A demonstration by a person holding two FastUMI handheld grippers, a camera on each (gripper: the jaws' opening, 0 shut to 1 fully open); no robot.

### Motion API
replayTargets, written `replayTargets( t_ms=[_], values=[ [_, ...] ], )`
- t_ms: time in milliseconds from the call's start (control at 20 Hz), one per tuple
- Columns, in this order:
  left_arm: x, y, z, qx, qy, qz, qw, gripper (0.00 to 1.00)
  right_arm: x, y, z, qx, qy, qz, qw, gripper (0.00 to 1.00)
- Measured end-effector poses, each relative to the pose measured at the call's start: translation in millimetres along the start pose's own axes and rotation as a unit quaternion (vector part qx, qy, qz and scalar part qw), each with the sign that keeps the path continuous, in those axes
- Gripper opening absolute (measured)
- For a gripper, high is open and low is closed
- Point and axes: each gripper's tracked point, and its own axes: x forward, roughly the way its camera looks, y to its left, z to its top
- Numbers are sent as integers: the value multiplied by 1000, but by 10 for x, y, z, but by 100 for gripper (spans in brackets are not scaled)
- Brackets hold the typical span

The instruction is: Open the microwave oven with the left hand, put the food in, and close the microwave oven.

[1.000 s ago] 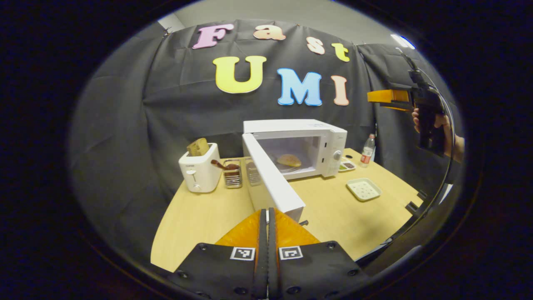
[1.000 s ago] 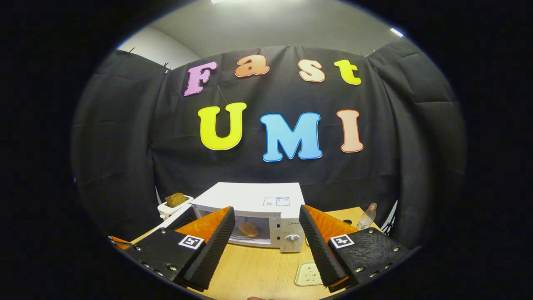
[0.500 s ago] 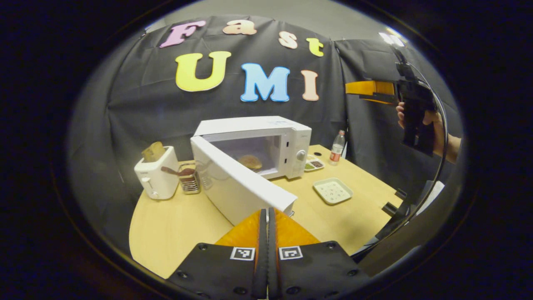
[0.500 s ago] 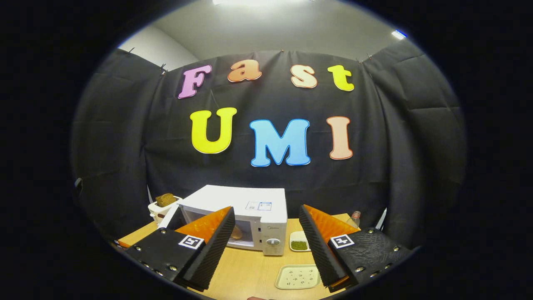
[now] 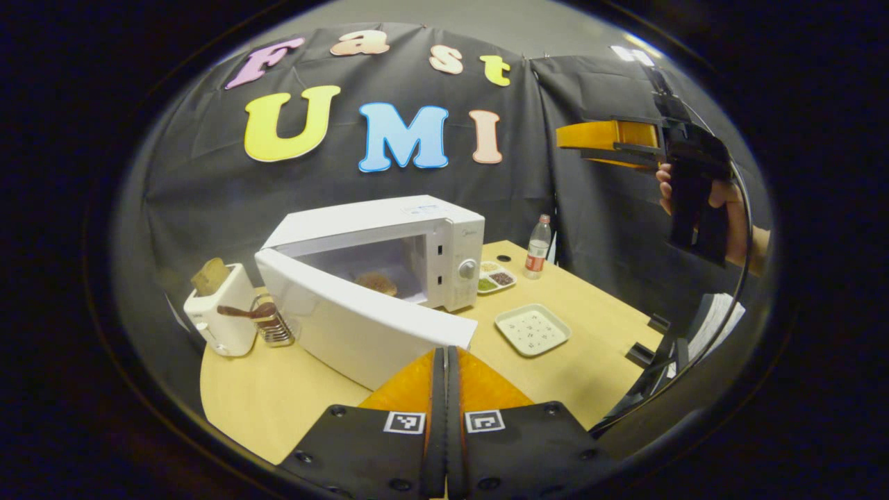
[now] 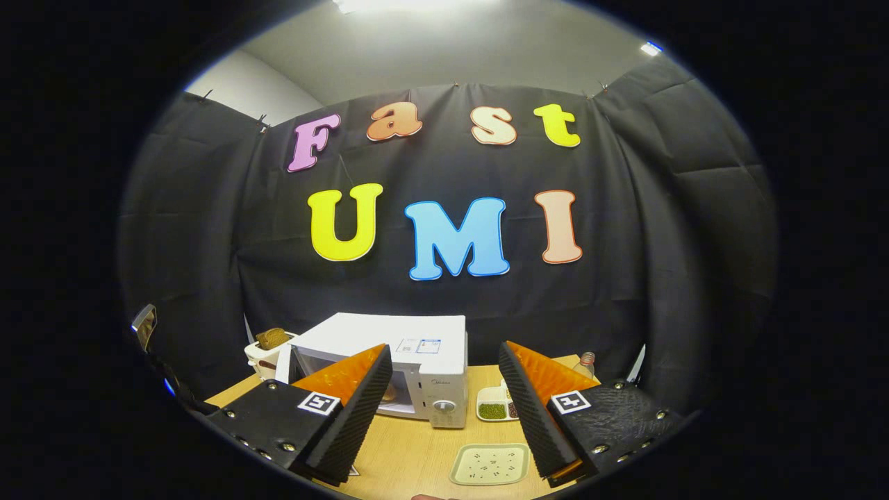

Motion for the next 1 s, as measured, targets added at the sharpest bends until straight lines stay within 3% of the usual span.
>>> replayTargets(
  t_ms=[200,450,700,1000],
  values=[
    [429,-55,156,-7,-10,2,1000,7,29,-89,31,-3,-2,9,1000,95],
    [857,-216,297,0,-10,-5,1000,7,75,-293,194,1,-34,-6,999,95],
    [1227,-286,461,2,-8,-9,1000,7,161,-407,155,-1,-25,-4,1000,95],
    [1596,-302,633,14,-17,8,1000,7,159,-647,24,-10,-12,-28,999,95]
  ],
)
